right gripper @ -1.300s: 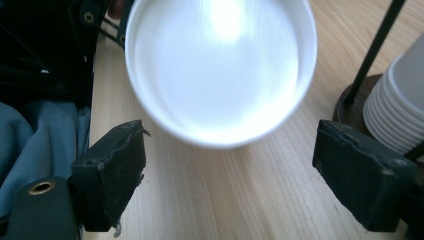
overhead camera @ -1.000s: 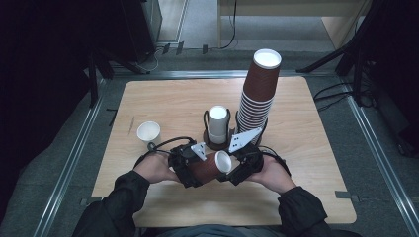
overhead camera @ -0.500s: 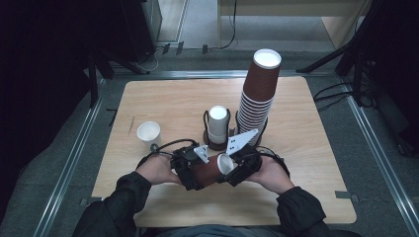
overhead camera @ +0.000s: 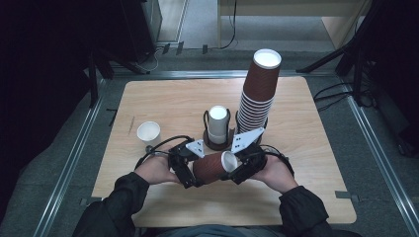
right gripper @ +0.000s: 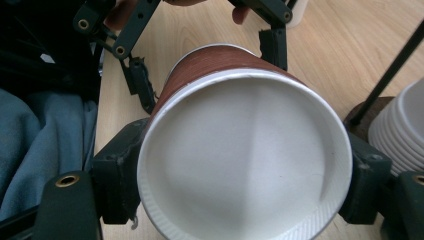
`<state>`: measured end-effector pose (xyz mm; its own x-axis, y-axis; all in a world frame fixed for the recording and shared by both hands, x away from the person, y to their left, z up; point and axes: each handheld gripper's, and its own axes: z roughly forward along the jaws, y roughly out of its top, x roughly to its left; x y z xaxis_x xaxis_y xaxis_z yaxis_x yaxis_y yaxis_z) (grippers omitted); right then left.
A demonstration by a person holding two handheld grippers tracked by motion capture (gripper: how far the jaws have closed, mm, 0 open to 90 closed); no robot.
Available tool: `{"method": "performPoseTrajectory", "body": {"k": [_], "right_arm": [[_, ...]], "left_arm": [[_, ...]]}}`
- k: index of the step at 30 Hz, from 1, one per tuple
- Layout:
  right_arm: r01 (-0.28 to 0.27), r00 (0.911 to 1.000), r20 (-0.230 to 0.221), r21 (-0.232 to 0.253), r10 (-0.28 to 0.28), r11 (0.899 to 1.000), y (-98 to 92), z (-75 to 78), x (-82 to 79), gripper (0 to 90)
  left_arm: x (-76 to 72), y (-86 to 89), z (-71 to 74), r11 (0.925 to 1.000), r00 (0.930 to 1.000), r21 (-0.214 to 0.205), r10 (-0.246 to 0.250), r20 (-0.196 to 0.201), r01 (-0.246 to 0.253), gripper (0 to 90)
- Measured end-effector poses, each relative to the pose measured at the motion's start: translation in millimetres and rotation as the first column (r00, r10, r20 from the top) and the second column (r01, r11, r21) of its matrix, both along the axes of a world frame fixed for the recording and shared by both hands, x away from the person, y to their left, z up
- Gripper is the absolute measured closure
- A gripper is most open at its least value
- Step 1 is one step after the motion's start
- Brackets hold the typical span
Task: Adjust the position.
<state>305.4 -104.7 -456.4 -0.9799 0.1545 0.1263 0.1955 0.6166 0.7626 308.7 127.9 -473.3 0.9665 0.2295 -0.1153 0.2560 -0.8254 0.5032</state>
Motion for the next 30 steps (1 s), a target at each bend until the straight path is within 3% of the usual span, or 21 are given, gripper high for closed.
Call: {"method": "performPoseTrajectory", "body": {"k": [3,5,9,12,17,24,30], "right_arm": [[0.017,0.9999,0.002,0.007,-0.017,1.000,-5.3,1.0,0.8,22.4],[0.020,0.9998,0.001,0.007,-0.020,1.000,-6.9,1.2,0.6,22.4],[0.040,0.9992,-0.007,0.026,-0.040,0.999,-15.1,1.8,0.1,22.4],[0.046,0.9989,-0.006,0.031,-0.046,0.998,-17.3,2.0,0.1,22.3],[0.058,0.9983,-0.016,0.068,-0.057,0.996,-20.2,3.3,0.0,22.4],[0.056,0.9981,-0.033,0.128,-0.053,0.990,-19.4,6.5,-0.2,22.4],[0.037,0.9986,-0.041,0.145,-0.032,0.989,-13.1,5.5,-1.2,22.4]], "left_arm": [[0.7,4.8,1.7,0.9992,0.9997,-0.036,0.016,-0.020,-0.017,0.0],[-0.1,7.7,2.6,0.9989,0.9997,-0.042,0.022,0.004,-0.022,0.0],[-0.3,16.2,4.9,0.9956,0.9995,-0.088,0.031,0.007,-0.030,0.0],[-1.3,22.5,6.4,0.9850,0.9986,-0.165,0.053,0.006,-0.051,0.0],[-2.3,26.8,6.7,0.9718,0.9972,-0.225,0.075,0.004,-0.072,0.0],[-1.5,23.2,4.1,0.9585,0.9980,-0.278,0.062,-0.017,-0.064,0.0],[-2.7,16.5,1.3,0.9621,0.9990,-0.269,0.042,-0.018,-0.045,0.0]]}}
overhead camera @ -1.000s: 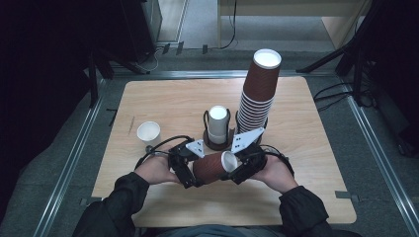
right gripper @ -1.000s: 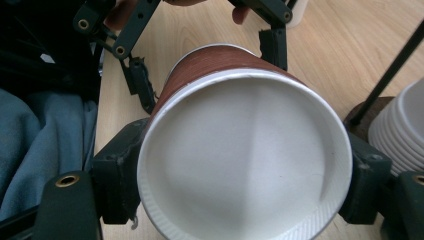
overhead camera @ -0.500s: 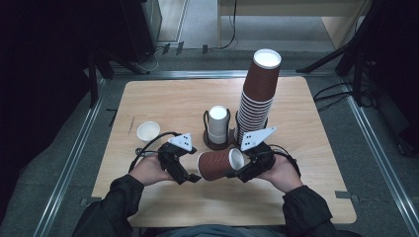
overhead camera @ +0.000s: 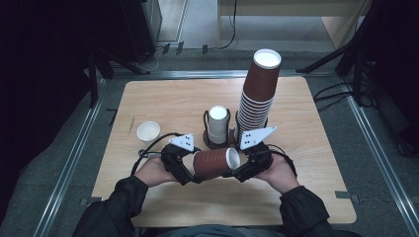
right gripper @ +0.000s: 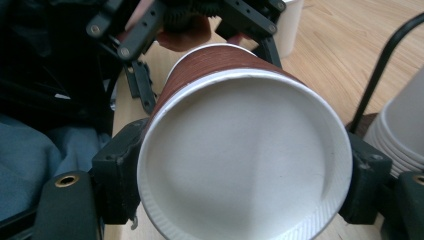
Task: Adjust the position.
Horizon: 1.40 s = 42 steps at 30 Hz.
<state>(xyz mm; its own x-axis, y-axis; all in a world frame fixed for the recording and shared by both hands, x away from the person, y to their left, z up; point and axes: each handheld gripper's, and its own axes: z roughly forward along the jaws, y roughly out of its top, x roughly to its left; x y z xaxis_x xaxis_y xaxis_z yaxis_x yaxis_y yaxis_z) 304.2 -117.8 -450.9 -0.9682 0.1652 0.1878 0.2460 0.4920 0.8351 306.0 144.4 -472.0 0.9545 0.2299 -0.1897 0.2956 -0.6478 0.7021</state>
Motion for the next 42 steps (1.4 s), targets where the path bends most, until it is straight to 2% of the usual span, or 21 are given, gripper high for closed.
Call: {"method": "performPoseTrajectory", "body": {"k": [3,11,13,16,17,21,29,32,35,38,39,41,42], "right_arm": [[-0.005,0.9999,-0.014,0.032,0.005,0.999,2.4,1.0,-0.6,22.4],[-0.018,0.9997,-0.014,0.069,0.019,0.997,4.4,2.3,-1.8,22.3],[-0.021,0.9995,-0.022,0.081,0.023,0.996,5.4,2.2,-1.8,22.4],[-0.019,0.9994,-0.025,0.089,0.021,0.996,6.2,1.4,-1.3,22.4],[-0.008,0.9998,-0.019,0.088,0.009,0.996,6.1,1.5,-1.2,22.4],[-0.009,0.9997,-0.022,0.105,0.011,0.994,5.6,2.1,-1.3,22.6],[-0.009,0.9989,-0.045,0.114,0.014,0.993,4.0,1.5,0.3,22.1],[-0.011,0.9998,-0.018,0.098,0.013,0.995,4.2,2.3,-0.6,16.6],[-0.003,1.0000,0.000,0.065,0.003,0.998,3.5,2.5,-1.0,15.8],[0.007,1.0000,-0.002,0.019,-0.007,1.000,2.5,-0.8,0.6,15.8],[0.005,1.0000,-0.005,-0.011,-0.005,1.000,3.1,-3.3,1.1,15.7],[0.001,1.0000,-0.006,-0.020,-0.001,1.000,3.6,-4.8,1.2,15.7],[0.002,0.9999,-0.010,-0.039,-0.002,0.999,4.1,-5.9,0.9,15.7]], "left_arm": [[-0.8,-2.3,-0.4,1.0000,1.0000,0.000,-0.009,0.003,0.009,0.0],[-3.7,-6.0,3.8,0.9996,0.9999,-0.025,-0.012,-0.009,0.011,0.0],[-4.2,-6.8,4.5,0.9997,1.0000,-0.024,-0.006,-0.001,0.006,0.0],[-4.0,-7.0,5.5,1.0000,1.0000,-0.007,-0.004,0.003,0.004,0.0],[-4.0,-7.0,5.6,1.0000,1.0000,0.002,-0.004,0.000,0.004,4.5],[-4.5,-6.6,8.3,1.0000,1.0000,0.003,0.000,-0.004,0.000,5.7],[-2.4,-7.2,9.5,0.9999,0.9992,0.013,-0.005,-0.040,0.005,7.9],[-0.3,-5.3,9.7,0.9998,0.9983,0.021,-0.002,-0.059,0.003,8.0],[0.8,-0.6,11.8,0.9997,0.9984,0.026,0.005,-0.057,-0.003,8.1],[1.6,4.9,14.6,0.9994,0.9987,0.032,0.017,-0.048,-0.016,8.1],[2.2,6.6,15.6,0.9991,0.9989,0.039,0.018,-0.042,-0.017,8.0],[2.5,9.5,17.9,0.9983,0.9992,0.053,0.023,-0.032,-0.022,8.0],[2.8,10.6,19.0,0.9981,0.9992,0.056,0.025,-0.032,-0.024,8.0]]}}
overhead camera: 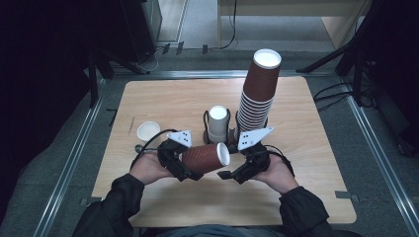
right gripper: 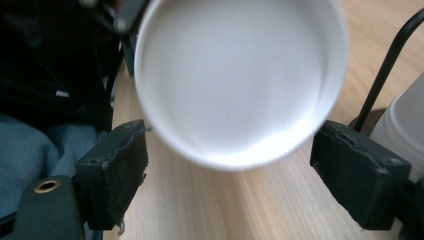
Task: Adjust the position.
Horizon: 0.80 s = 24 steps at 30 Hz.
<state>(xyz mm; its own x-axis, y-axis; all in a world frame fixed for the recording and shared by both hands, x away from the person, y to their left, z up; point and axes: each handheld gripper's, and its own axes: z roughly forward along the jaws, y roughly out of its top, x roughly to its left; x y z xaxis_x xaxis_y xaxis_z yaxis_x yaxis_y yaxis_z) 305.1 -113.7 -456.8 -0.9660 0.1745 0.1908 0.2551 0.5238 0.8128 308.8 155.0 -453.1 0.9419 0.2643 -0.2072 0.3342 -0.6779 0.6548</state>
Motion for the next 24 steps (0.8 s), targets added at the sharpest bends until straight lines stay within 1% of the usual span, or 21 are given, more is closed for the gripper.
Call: {"method": "performPoseTrajectory", "body": {"k": [2,3,5,7,8,9,10,14,16,17,20,21,23,24], "right_arm": [[-0.002,1.0000,0.009,-0.037,0.003,0.999,1.4,-3.2,0.2,15.8],[-0.002,0.9999,0.012,-0.055,0.002,0.998,1.8,-4.9,0.6,15.9],[0.002,1.0000,0.009,-0.085,-0.002,0.996,2.8,-8.2,1.2,16.0],[0.003,0.9999,0.014,-0.104,-0.002,0.995,3.8,-10.0,1.5,16.0],[0.005,0.9998,0.022,-0.118,-0.002,0.993,4.3,-10.9,1.0,16.1],[0.005,0.9998,0.022,-0.118,-0.002,0.993,4.3,-10.9,1.0,16.1],[0.004,0.9996,0.029,-0.125,-0.001,0.992,4.2,-11.3,1.2,16.0],[0.006,0.9994,0.036,-0.155,-0.001,0.988,3.1,-12.8,1.7,16.1],[0.006,0.9990,0.044,-0.169,0.002,0.986,2.8,-13.1,1.8,16.1],[0.001,0.9989,0.047,-0.177,0.007,0.984,2.8,-13.2,1.4,16.1],[-0.003,0.9984,0.054,-0.185,0.013,0.983,3.5,-13.4,1.0,16.1],[-0.006,0.9987,0.049,-0.191,0.015,0.982,4.0,-13.5,0.6,16.0],[-0.003,0.9986,0.052,-0.194,0.013,0.981,4.8,-13.6,0.6,16.1],[-0.005,0.9988,0.047,-0.196,0.014,0.981,5.4,-13.6,0.5,16.1]], "left_arm": [[1.0,0.9,1.8,0.9999,1.0000,0.011,0.001,0.001,-0.001,8.1],[1.8,0.3,2.3,0.9998,1.0000,0.020,0.001,-0.006,0.000,8.0],[2.1,-1.7,4.5,0.9984,0.9999,0.055,-0.015,0.009,0.014,8.0],[1.9,-3.5,5.1,0.9969,0.9996,0.076,-0.023,0.016,0.022,8.1],[1.9,-4.5,5.3,0.9951,0.9995,0.096,-0.028,0.016,0.026,8.1],[1.9,-5.3,5.0,0.9932,0.9992,0.113,-0.030,0.027,0.027,8.1],[2.0,-6.0,4.2,0.9919,0.9992,0.124,-0.031,0.024,0.028,8.0],[2.7,-8.4,1.3,0.9838,0.9989,0.177,-0.032,0.035,0.025,8.1],[2.8,-9.9,-0.8,0.9806,0.9993,0.194,-0.033,0.016,0.030,8.0],[2.8,-10.7,-1.9,0.9770,0.9989,0.211,-0.039,0.025,0.033,8.0],[2.6,-14.0,-6.0,0.9671,0.9986,0.251,-0.045,0.026,0.037,8.0],[2.8,-15.0,-7.7,0.9652,0.9985,0.258,-0.050,0.021,0.043,8.0],[2.8,-17.1,-10.3,0.9604,0.9982,0.275,-0.053,0.027,0.043,8.1],[3.3,-17.9,-11.3,0.9563,0.9978,0.288,-0.060,0.027,0.050,8.0]]}}
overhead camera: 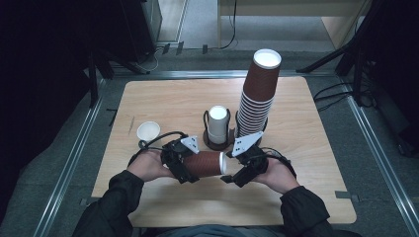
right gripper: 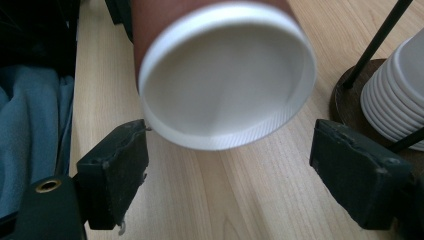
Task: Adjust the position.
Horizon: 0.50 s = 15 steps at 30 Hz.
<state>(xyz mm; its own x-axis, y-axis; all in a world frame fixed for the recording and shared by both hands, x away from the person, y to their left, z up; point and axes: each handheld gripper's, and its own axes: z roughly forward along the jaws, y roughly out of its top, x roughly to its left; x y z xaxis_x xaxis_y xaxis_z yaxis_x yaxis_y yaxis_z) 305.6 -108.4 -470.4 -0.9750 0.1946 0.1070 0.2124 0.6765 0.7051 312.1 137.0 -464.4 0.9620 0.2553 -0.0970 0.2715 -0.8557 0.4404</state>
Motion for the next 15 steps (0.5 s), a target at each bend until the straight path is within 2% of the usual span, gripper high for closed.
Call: {"method": "performPoseTrajectory", "body": {"k": [3,7,15], "right_arm": [[-0.012,0.9998,0.019,0.001,0.012,1.000,2.1,-0.1,0.4,16.1],[-0.027,0.9995,0.014,-0.006,0.028,1.000,8.1,-0.4,-1.7,16.0],[-0.068,0.9975,0.012,-0.051,0.069,0.996,24.5,-6.4,-6.3,15.9]], "left_arm": [[-0.2,-3.0,-3.9,0.9998,0.9999,0.016,-0.008,-0.012,0.008,8.0],[-1.1,-6.9,-7.5,0.9992,0.9997,0.036,-0.015,-0.018,0.016,8.0],[-5.9,-16.4,-10.3,0.9968,0.9983,0.057,-0.054,-0.019,0.055,8.0]]}}
